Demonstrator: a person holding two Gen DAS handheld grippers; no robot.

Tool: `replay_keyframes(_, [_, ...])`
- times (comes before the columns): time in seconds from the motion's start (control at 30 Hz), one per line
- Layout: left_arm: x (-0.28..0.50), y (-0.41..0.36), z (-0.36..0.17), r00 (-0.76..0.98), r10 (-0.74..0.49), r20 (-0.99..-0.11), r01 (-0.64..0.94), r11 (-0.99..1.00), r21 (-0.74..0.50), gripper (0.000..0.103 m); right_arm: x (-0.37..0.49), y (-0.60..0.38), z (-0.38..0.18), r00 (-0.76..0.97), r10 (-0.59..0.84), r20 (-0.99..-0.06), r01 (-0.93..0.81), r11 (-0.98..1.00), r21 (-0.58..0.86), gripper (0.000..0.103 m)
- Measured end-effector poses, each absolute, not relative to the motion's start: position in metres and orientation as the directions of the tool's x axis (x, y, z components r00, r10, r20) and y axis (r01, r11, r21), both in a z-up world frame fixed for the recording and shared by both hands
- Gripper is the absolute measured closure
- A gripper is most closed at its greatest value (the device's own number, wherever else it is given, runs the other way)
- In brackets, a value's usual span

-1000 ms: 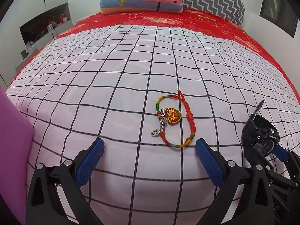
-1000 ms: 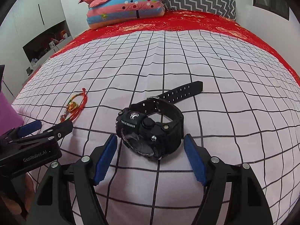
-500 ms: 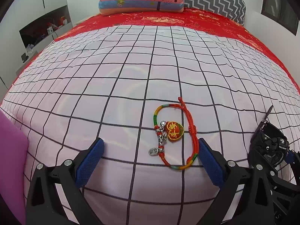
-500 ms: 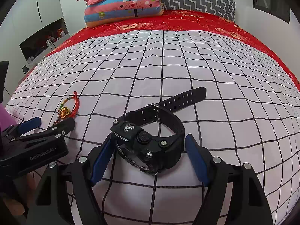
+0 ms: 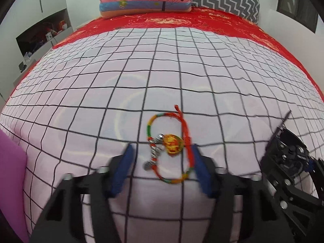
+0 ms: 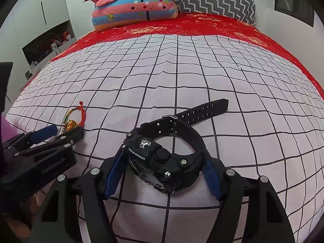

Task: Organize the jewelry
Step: 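Grasp the black watch with the right tool while the left tool grasps the red-string bracelet, then carry the black watch and red-string bracelet over the purple basin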

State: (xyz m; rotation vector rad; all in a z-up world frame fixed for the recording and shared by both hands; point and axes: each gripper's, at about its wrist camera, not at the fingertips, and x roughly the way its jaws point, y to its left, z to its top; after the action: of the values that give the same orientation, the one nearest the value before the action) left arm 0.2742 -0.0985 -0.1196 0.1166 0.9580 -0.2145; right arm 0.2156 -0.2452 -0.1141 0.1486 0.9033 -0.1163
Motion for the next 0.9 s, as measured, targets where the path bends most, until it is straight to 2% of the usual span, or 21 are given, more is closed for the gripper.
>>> replay_keyframes(0.03, [0.270, -0.098, -0.118, 0.548, -0.144, -0.824, 0.235, 0.972, -0.013, 0.080, 0.214, -0.245, -0.114, 0.615, -0.034, -0.788, 0.160, 0.984, 0.082, 0.036])
replay_keyframes(0.1, [0.263, -0.096, -0.116, 0.533, -0.170, -0.829, 0.243, 0.969, -0.043, 0.090, 0.210, -0.244, -0.112, 0.618, -0.024, -0.786, 0.151, 0.984, 0.090, 0.036])
replay_keyframes(0.13, [0.258, -0.095, -0.114, 0.529, -0.181, -0.829, 0.246, 0.968, -0.054, 0.092, 0.207, -0.243, -0.111, 0.620, -0.019, -0.784, 0.148, 0.985, 0.093, 0.036])
replay_keyframes(0.67, [0.148, -0.057, -0.090, 0.489, -0.230, -0.841, 0.266, 0.958, -0.108, 0.097, 0.095, -0.219, -0.086, 0.631, 0.038, -0.775, 0.107, 0.985, 0.135, 0.036])
replay_keyframes(0.9, [0.104, -0.032, -0.059, 0.512, -0.265, -0.817, 0.277, 0.951, -0.135, 0.098, 0.049, -0.195, -0.064, 0.637, 0.088, -0.766, 0.057, 0.985, 0.161, 0.036])
